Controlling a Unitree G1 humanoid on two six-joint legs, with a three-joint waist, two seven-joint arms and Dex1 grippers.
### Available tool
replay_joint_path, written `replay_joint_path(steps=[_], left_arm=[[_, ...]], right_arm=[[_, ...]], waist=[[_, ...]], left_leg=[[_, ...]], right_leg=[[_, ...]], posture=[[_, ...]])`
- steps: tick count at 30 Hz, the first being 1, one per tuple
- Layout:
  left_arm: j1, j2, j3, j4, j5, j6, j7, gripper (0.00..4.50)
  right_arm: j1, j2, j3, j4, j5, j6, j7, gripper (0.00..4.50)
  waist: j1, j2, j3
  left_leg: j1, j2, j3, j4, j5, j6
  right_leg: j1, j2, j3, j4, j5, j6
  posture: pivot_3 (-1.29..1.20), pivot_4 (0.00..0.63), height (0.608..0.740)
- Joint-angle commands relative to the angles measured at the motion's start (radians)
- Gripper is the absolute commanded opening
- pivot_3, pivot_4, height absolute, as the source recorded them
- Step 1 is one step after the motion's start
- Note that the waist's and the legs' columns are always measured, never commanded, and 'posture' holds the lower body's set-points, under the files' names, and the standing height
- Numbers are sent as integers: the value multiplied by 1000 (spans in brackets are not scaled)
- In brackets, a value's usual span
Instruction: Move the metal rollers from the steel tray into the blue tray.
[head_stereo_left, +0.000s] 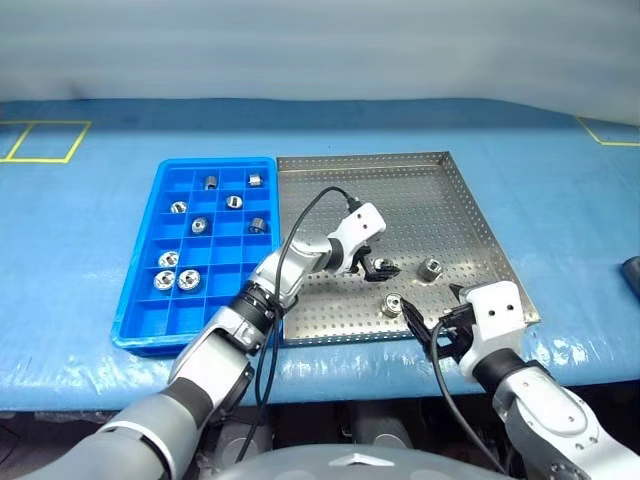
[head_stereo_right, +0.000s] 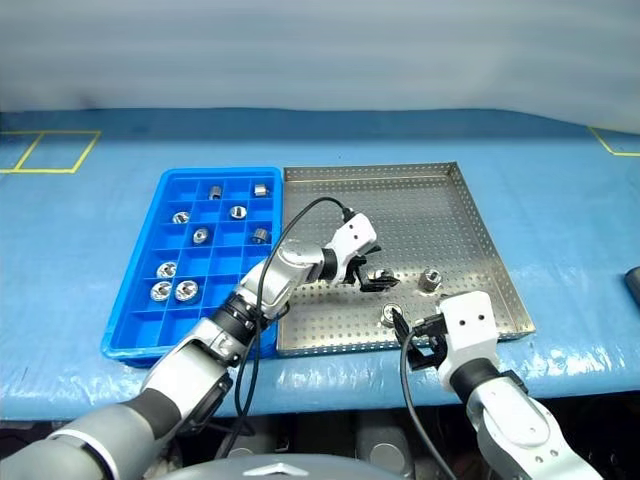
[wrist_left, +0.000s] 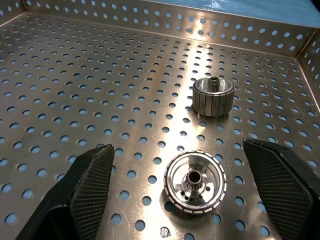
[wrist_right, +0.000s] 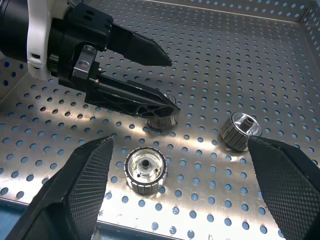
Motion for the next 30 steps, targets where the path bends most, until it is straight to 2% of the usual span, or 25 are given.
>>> replay_joint_path(steps=[1, 15, 16, 17, 24, 30], left_arm=[[-11, -4, 9, -17, 14, -12, -9, 4462], [22, -57, -45, 59, 86, -21, -16, 4462], [23, -60, -44, 64, 89, -24, -11, 4108], [23, -63, -40, 68, 89, -25, -8, 3959], [26, -68, 6, 39, 73, -17, 2, 1688], [17, -68, 114, -65, 20, 12, 53, 1677]], right_arm=[[-44, 8, -12, -40, 6, 35, -9, 4500], [-123, 47, 1, -14, -24, 96, 18, 4500], [-123, 50, 2, -15, -27, 97, 19, 4500], [-124, 52, 3, -14, -29, 97, 21, 4500], [-128, 62, 8, -11, -42, 96, 29, 4500], [-170, 64, 30, 11, -51, 95, 54, 4500]], waist=[[0, 0, 0], [14, 0, 0], [15, 0, 0], [15, 0, 0], [15, 0, 0], [17, 0, 0]], left_leg=[[0, 0, 0, 0, 0, 0], [0, -1, 0, 0, 0, 1], [0, -1, 0, 0, 0, 1], [0, -1, 0, 0, 0, 1], [0, 0, 0, 0, 0, 1], [0, 0, 0, 0, 0, 1]], right_leg=[[0, 0, 0, 0, 0, 0], [0, 0, 0, 0, 0, 1], [0, 0, 0, 0, 0, 1], [0, 0, 0, 0, 0, 1], [0, -1, 1, 0, 1, 1], [0, 0, 0, 0, 3, 5]], posture=[[-103, 150, 740], [-40, 150, 740], [-40, 150, 740], [-45, 150, 740], [-35, 150, 740], [10, 150, 740]])
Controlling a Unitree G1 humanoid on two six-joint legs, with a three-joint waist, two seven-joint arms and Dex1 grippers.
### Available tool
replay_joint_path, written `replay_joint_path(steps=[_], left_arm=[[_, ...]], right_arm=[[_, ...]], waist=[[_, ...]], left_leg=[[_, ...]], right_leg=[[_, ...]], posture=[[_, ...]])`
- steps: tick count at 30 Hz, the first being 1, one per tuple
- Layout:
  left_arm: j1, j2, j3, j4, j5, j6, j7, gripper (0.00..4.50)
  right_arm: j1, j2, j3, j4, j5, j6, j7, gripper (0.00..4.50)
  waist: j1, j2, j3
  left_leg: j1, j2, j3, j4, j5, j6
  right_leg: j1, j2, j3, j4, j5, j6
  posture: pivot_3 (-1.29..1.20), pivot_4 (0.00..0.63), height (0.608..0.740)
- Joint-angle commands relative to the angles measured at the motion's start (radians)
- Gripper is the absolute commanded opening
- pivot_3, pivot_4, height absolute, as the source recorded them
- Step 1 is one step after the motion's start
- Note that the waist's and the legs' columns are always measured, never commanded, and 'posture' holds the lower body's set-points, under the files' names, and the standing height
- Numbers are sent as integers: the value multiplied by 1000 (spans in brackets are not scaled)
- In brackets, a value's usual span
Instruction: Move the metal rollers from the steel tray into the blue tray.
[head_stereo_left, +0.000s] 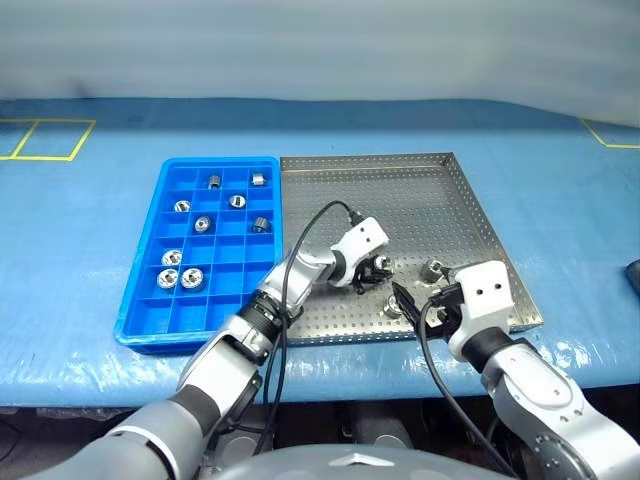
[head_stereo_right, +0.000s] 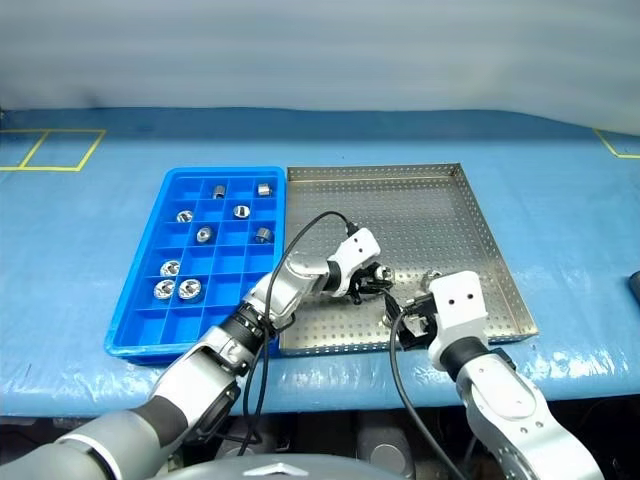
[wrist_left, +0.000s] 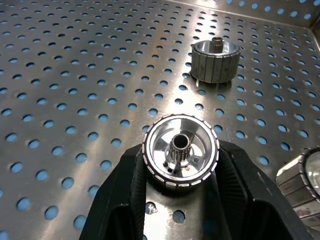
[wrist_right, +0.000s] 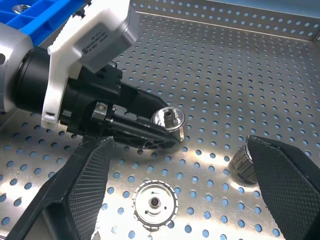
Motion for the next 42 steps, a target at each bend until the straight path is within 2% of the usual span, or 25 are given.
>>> replay_joint_path(steps=[1, 6, 12, 13, 20, 30, 37, 42], left_arm=[[-20, -7, 79, -135, -48, 21, 37, 1677], [8, 57, 166, -349, -76, 107, 100, 1677], [108, 178, 229, -638, -90, 216, 154, 1677], [125, 196, 236, -674, -89, 229, 165, 1677], [263, 299, 304, -881, -63, 322, 283, 1677], [424, 383, 385, -986, -82, 405, 360, 1677], [430, 366, 344, -939, -90, 393, 363, 1677], [434, 392, 302, -891, -64, 393, 365, 1677]], right_arm=[[-38, 1, 6, -2, -5, -4, 19, 4500], [-117, -14, 49, 26, -3, 3, 61, 4500], [-241, -30, 133, 97, -11, -5, 124, 4500], [-259, -29, 147, 108, -13, -7, 132, 4500], [-376, -15, 244, 199, -45, -30, 186, 4500], [-390, 4, 275, 224, -63, -38, 220, 4500], [-395, 17, 275, 229, -73, -36, 229, 4500], [-372, 25, 262, 211, -82, -29, 223, 4500]], waist=[[2, 0, 0], [6, 0, 0], [8, 0, 0], [12, 0, 0], [50, 0, 0], [91, 0, 0], [107, 0, 0], [104, 0, 0]], left_leg=[[0, 0, 0, 0, 0, 0], [0, 0, 0, 0, 0, 0], [0, 0, -1, -1, 0, 0], [0, 0, -1, -1, 0, 0], [1, 0, -2, 0, 0, 0], [0, 0, -3, 0, 1, -1], [0, 0, -4, 0, 2, -1], [0, 0, -4, 0, 2, -1]], right_leg=[[0, 0, 0, 0, 1, 1], [0, 0, 0, 0, 1, 2], [0, 0, 0, 0, 3, -1], [0, 0, 0, 0, 3, -1], [1, -1, -1, 0, 3, -1], [1, -2, -3, 0, 3, -2], [2, -2, -4, 0, 1, -5], [1, -2, -4, 0, 1, -5]], posture=[[10, 150, 740], [44, 150, 740], [44, 150, 740], [128, 150, 740], [175, 150, 740], [238, 150, 740], [228, 150, 740], [200, 150, 740]])
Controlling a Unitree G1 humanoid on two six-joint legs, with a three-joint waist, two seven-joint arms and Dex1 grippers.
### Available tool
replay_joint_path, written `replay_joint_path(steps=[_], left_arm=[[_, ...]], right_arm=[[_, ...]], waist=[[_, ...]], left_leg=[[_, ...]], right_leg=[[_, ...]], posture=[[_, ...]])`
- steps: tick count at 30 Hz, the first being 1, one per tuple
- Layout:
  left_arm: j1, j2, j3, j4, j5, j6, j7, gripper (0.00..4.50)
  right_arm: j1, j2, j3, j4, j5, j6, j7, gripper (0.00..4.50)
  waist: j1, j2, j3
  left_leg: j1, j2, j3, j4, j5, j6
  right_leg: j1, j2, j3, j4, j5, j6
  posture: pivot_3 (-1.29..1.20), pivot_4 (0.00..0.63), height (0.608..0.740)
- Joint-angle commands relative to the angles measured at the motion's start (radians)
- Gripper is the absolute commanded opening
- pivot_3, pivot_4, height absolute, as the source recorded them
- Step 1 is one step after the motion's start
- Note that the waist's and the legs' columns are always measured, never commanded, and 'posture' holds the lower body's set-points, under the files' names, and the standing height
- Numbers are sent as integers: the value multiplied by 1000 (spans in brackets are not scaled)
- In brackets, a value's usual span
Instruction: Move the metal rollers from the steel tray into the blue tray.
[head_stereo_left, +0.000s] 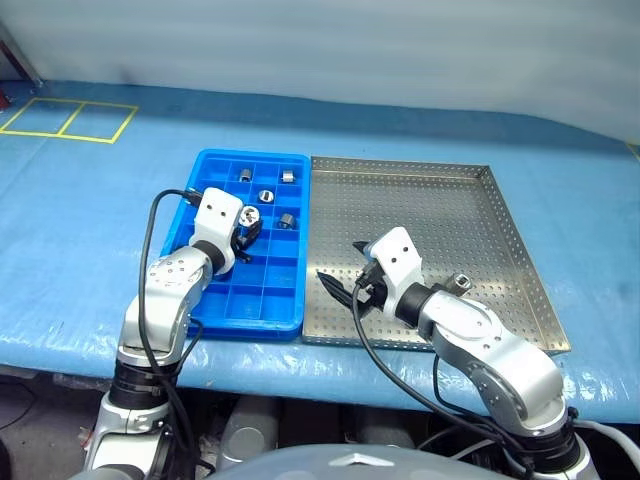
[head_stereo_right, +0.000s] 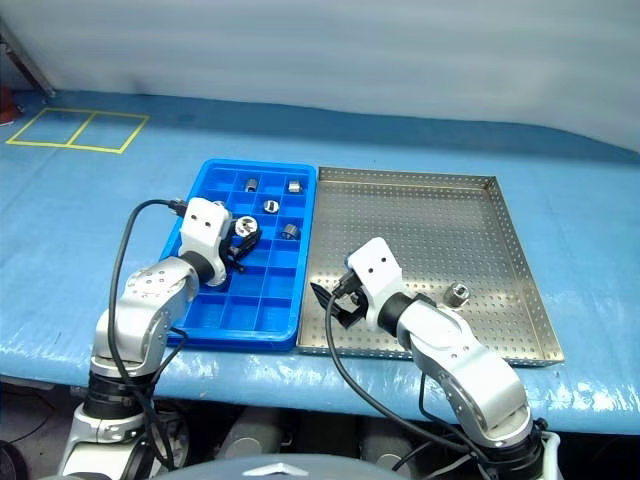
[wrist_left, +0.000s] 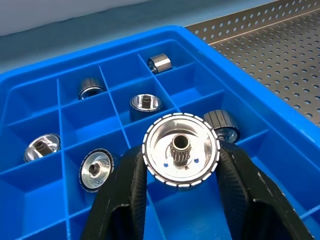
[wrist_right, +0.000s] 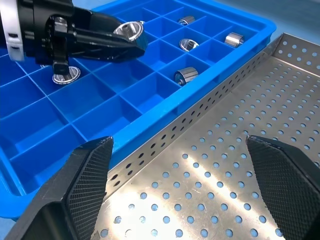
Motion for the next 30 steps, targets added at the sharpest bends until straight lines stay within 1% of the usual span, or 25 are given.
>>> replay_joint_path(steps=[1, 13, 15, 17, 20, 21, 22, 26, 30], left_arm=[[-5, 12, -8, -5, 11, -11, 7, 1677], [14, 13, -11, 23, -1, 35, 17, 1677], [14, 12, -9, 22, -1, 39, 18, 2398], [11, 11, -2, 19, -9, 42, 16, 2946], [-9, -10, 35, -8, -43, 3, 5, 3973], [-18, -16, 47, -19, -57, -16, -3, 4262], [-31, -17, 55, -29, -72, -34, -19, 4457], [-79, 3, 48, -42, -130, -113, -107, 4457], [-137, 33, -7, -21, -172, -191, -238, 4457]], right_arm=[[11, 4, -24, -35, -7, -15, -7, 4500], [48, 10, -50, -61, -12, -10, -23, 4500], [49, 9, -52, -62, -12, -9, -23, 4500], [50, 10, -53, -63, -13, -8, -24, 4500], [53, 10, -59, -70, -13, -5, -27, 4500], [56, 9, -64, -75, -12, -3, -27, 4500], [60, 7, -73, -84, -10, 1, -29, 4500], [99, -10, -128, -130, 0, 21, -31, 4500], [206, -51, -235, -204, 7, 68, -34, 4500]], waist=[[-2, 0, 0], [-16, 0, 0], [-16, 0, 0], [-16, 0, 0], [-14, 0, 0], [-12, 0, 0], [-11, 0, 0], [-13, 0, 0], [-16, 0, 0]], left_leg=[[0, 0, 0, 0, 0, 0], [0, 1, 0, 0, 0, 0], [1, 1, 0, 0, 0, 0], [1, 1, 0, 0, 0, 0], [1, 1, 0, 0, 0, 0], [1, 1, 0, 0, 0, 0], [0, 1, 0, 0, 0, 0], [-1, 0, 0, 0, 0, 0], [0, 0, -1, 0, 0, 0]], right_leg=[[0, 0, 0, 0, 0, 0], [0, 0, 0, 0, -1, -2], [0, 0, 0, 0, -2, -2], [1, 0, 0, 1, -2, -1], [1, 0, 0, 0, -2, -1], [1, 0, 0, 0, -2, -1], [1, -1, 0, 0, -2, -2], [0, -2, 0, 0, -1, -3], [0, -2, -1, 0, -1, -3]], posture=[[182, 150, 740], [161, 150, 740], [161, 150, 740], [161, 150, 740], [159, 150, 740], [155, 150, 740], [155, 150, 740], [149, 150, 740], [127, 150, 740]])
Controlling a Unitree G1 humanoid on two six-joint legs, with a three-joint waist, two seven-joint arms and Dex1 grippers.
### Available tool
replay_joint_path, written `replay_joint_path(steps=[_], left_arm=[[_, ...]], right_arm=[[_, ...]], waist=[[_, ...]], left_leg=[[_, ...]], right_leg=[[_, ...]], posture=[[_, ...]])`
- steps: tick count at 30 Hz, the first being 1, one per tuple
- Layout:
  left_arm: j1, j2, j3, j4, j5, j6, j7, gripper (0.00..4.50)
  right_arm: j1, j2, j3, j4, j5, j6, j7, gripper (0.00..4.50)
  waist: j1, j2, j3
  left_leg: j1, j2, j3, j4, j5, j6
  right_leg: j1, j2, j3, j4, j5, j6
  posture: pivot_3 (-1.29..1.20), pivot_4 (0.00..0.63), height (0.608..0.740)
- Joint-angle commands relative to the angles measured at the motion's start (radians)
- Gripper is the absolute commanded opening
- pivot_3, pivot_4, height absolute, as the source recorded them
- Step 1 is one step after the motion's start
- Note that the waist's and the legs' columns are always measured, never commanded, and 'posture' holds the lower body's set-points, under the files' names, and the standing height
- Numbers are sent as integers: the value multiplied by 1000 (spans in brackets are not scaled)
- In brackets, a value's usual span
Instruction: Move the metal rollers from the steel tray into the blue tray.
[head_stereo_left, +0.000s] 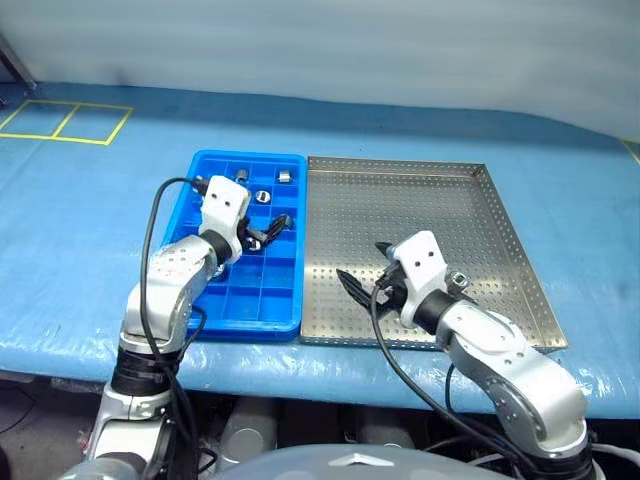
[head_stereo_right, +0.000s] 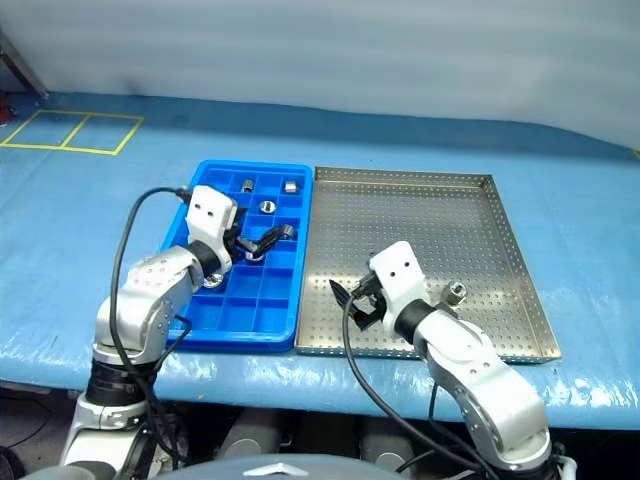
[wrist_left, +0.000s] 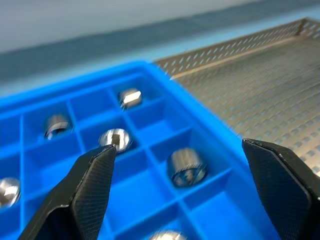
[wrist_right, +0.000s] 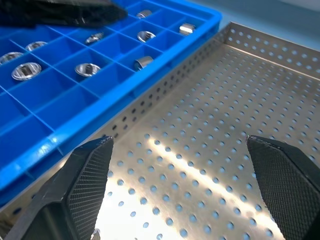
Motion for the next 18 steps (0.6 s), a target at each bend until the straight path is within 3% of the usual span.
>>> replay_joint_path(steps=[1, 6, 13, 18], left_arm=[[-36, 22, -54, -17, -36, -102, -110, 4457], [16, 7, -127, 10, -38, -308, -218, 4457], [91, -65, -205, -5, -75, -300, -215, 4457], [159, -107, -251, -32, -47, -319, -167, 4457]], right_arm=[[67, -24, -110, -94, 14, 51, -7, 4500], [89, -34, -203, -140, 12, 163, -37, 4500], [-33, 85, -314, -78, 14, 411, -110, 4500], [-107, 133, -307, 7, -40, 434, -167, 4500]], waist=[[-5, 0, 0], [-41, 1, 0], [-56, 1, 0], [-56, 1, 0]], left_leg=[[0, 0, 0, 0, 0, 0], [1, 1, 2, 0, 0, 0], [2, 1, 3, 0, 1, 0], [2, 1, 3, 0, 1, 1]], right_leg=[[0, 0, 0, 0, 0, 0], [0, 0, 1, 0, 0, 0], [0, 2, 2, 1, -1, 2], [0, 1, 3, 1, -1, 3]], posture=[[74, 150, 740], [32, 150, 740], [35, 150, 740], [44, 150, 740]])
